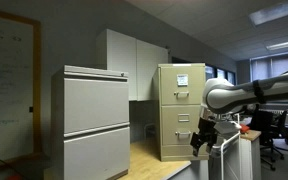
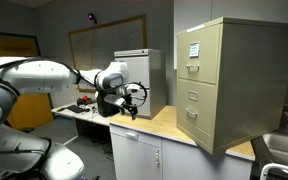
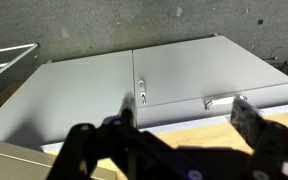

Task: Open the bottom drawer of the right cabinet

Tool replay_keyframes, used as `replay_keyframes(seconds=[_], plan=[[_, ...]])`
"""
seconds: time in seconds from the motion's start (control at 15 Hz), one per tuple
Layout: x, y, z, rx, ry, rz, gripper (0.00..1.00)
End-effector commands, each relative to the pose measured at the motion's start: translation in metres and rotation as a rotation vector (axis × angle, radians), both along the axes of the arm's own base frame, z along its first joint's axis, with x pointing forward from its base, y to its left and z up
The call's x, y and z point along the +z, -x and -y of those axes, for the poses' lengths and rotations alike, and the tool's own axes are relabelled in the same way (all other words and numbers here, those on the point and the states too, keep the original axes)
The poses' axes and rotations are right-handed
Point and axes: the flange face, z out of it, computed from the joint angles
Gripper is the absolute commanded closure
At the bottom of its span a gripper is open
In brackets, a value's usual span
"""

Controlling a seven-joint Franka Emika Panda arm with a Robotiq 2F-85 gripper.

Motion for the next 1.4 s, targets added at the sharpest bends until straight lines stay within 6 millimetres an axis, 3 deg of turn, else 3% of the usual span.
replay_keyframes(seconds=[0.0,0.67,0.93,1.33], plan=[[0.001,0.0,0.0,0.0,0.0,0.002,0.0],[0.001,-0.006,0.004,-0.017,-0.015,0.011,0.0],[0.0,-0.039,0.012,-0.062,-0.084,0.079,0.0],[0.013,-0.115,0.024,-0.171,-0.201,0.249,0.0]])
